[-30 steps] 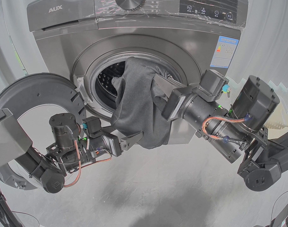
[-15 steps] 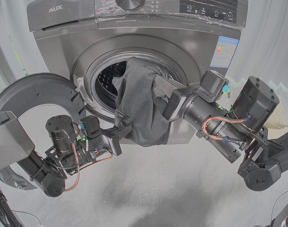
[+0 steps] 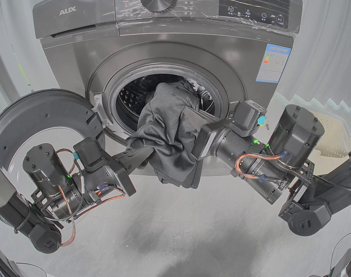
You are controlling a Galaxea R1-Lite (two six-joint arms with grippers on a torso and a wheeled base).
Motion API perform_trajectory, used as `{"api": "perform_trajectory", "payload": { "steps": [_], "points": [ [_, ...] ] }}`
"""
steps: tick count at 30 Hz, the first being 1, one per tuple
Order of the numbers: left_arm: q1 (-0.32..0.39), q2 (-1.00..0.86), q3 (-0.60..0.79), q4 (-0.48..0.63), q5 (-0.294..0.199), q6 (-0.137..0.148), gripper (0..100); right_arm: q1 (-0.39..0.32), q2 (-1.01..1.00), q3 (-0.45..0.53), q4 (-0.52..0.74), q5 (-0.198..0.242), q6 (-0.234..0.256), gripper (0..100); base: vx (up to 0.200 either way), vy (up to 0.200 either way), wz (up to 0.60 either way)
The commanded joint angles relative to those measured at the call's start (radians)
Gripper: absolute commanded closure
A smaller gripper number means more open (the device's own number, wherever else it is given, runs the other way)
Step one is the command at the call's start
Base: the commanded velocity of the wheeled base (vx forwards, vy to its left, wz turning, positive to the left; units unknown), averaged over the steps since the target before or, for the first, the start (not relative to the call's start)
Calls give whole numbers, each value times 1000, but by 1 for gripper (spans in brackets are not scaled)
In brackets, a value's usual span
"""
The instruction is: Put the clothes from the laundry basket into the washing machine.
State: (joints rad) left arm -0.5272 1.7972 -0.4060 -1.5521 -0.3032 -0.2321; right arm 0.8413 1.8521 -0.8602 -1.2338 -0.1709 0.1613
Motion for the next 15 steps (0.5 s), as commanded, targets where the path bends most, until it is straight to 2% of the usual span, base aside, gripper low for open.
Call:
{"api": "perform_trajectory", "payload": {
  "steps": [1,11,12,15],
  "points": [
    [-25,-73,12,0,-4,-1,100,12,50,4,-4,1,0,100,0,0,0],
    [-23,-75,-4,-2,1,-1,100,16,64,18,-35,10,9,100,0,0,0],
    [-17,-75,-24,-2,4,-4,100,25,68,41,-24,16,9,0,0,0,0],
    [-13,-75,-60,-2,10,0,100,30,85,86,-19,16,9,0,0,0,0]
  ]
}}
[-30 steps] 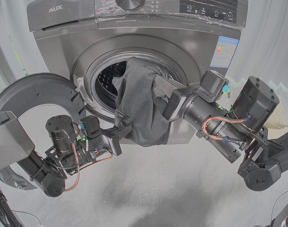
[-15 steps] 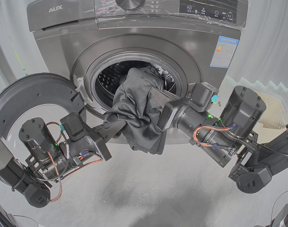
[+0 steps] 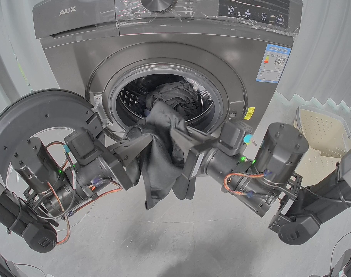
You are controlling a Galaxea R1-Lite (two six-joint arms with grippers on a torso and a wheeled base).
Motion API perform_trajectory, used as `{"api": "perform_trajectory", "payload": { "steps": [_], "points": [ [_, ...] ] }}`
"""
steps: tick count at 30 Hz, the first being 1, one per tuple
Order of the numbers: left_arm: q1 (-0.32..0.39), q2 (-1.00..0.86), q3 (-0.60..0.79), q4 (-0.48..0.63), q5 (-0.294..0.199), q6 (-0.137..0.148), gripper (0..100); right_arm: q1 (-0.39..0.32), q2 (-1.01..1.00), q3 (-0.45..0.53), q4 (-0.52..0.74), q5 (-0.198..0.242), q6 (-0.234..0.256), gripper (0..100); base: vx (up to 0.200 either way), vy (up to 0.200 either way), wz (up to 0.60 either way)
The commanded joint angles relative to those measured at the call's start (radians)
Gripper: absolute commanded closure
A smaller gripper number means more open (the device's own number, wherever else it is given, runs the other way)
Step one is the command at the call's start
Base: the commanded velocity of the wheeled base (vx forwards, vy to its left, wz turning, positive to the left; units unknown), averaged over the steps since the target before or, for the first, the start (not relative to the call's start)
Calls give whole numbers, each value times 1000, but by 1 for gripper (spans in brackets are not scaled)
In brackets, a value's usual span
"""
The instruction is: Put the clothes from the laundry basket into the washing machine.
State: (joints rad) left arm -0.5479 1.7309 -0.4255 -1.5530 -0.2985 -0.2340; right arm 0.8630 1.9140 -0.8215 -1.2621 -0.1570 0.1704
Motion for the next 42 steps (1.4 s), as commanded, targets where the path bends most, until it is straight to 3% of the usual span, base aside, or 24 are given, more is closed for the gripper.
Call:
{"api": "perform_trajectory", "payload": {
  "steps": [1,19,31,42],
  "points": [
    [9,-7,-50,1,7,2,100,8,31,61,9,2,0,0,0,0,0],
    [29,29,-142,1,127,4,100,8,68,153,7,-1,-32,0,0,0,0],
    [46,27,-164,1,130,4,100,8,166,140,-8,1,-52,0,0,0,0],
    [52,30,-180,1,131,4,100,5,289,64,-42,1,-66,0,0,0,0]
  ]
}}
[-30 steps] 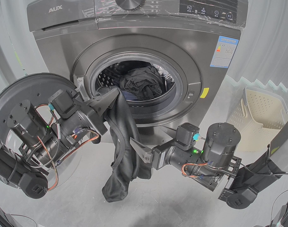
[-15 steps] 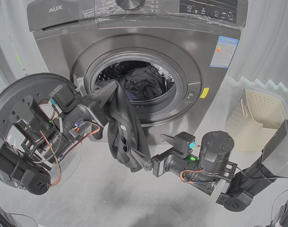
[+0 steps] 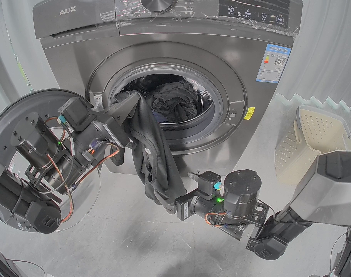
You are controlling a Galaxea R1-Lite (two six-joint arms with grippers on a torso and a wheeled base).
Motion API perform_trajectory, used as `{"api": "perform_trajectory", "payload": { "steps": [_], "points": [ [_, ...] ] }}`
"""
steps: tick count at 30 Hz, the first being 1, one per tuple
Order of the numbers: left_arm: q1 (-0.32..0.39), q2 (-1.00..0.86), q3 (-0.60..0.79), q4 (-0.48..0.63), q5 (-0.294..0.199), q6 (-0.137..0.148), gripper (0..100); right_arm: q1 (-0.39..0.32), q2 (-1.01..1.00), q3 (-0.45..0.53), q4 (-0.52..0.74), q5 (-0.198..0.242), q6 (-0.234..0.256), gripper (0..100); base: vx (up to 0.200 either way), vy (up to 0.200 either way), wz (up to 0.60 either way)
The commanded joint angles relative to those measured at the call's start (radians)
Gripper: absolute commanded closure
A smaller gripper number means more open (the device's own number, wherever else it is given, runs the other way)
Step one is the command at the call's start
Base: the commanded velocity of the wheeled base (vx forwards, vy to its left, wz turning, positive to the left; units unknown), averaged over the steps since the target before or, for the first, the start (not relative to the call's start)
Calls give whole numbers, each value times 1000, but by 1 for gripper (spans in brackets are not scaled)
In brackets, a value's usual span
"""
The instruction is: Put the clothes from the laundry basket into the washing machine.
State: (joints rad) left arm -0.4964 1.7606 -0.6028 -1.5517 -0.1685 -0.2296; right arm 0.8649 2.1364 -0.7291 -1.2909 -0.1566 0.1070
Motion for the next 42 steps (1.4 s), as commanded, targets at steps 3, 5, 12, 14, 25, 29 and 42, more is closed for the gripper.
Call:
{"api": "perform_trajectory", "payload": {
  "steps": [3,5,12,14,25,29,42],
  "points": [
    [1,2,-3,-1,3,-1,100,6,92,-46,-30,0,-4,0,0,0,0],
    [1,10,-6,-1,12,1,100,14,109,-62,-45,0,-4,0,0,0,0],
    [1,14,-6,-1,12,1,100,32,123,-92,-47,0,-4,0,0,0,0],
    [1,14,-6,-1,12,1,100,36,145,-113,-54,2,-3,0,0,0,0],
    [2,7,-8,-1,14,-1,100,-23,359,-329,-96,0,-23,0,0,0,0],
    [1,7,-8,-1,14,-1,100,-50,381,-369,-93,0,-23,0,0,0,0],
    [15,14,-9,-1,14,-1,100,-67,362,-394,-107,0,-23,100,0,0,0]
  ]
}}
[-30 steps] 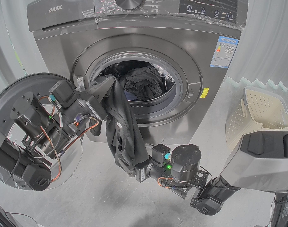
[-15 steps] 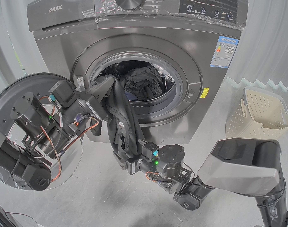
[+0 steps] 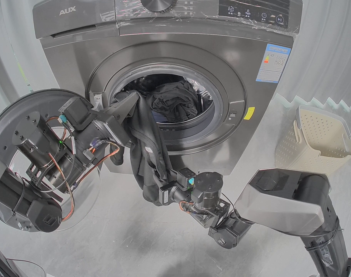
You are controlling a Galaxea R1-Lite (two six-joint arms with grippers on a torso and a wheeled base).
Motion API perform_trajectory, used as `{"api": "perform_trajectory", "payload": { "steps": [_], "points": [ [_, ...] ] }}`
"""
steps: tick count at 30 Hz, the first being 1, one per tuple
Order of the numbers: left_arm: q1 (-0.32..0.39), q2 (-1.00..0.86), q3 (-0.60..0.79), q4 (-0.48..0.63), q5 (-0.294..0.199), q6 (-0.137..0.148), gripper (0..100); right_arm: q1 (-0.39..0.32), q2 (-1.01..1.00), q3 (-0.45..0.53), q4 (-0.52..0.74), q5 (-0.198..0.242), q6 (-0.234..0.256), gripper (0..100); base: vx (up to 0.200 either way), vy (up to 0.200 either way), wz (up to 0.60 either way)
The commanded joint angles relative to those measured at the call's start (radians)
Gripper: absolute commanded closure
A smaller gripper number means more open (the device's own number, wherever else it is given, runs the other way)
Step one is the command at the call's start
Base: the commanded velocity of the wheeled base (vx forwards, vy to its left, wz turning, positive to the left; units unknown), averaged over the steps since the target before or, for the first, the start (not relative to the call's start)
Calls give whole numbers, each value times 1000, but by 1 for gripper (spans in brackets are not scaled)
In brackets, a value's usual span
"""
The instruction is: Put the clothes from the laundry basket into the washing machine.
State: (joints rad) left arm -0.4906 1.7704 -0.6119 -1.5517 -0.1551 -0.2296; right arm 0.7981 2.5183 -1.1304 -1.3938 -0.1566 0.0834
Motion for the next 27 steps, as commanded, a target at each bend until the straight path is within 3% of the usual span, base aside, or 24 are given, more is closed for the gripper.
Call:
{"api": "perform_trajectory", "payload": {
  "steps": [1,5,10,17,21,27],
  "points": [
    [20,6,0,-1,0,-1,100,0,-69,43,-4,0,-1,100,0,0,0],
    [24,7,0,-1,0,-1,100,-2,-156,112,-5,2,-1,100,0,0,0],
    [50,4,0,-1,-1,-1,100,-39,-337,294,-1,3,-21,100,0,0,0],
    [67,-3,23,-1,-6,-1,100,-129,-529,442,-8,35,-25,100,0,0,0],
    [96,-9,49,-1,-14,3,100,-137,-615,535,-54,57,-17,100,0,0,0],
    [116,-22,86,-1,-15,4,100,-157,-676,564,-86,49,1,100,0,0,0]
  ]
}}
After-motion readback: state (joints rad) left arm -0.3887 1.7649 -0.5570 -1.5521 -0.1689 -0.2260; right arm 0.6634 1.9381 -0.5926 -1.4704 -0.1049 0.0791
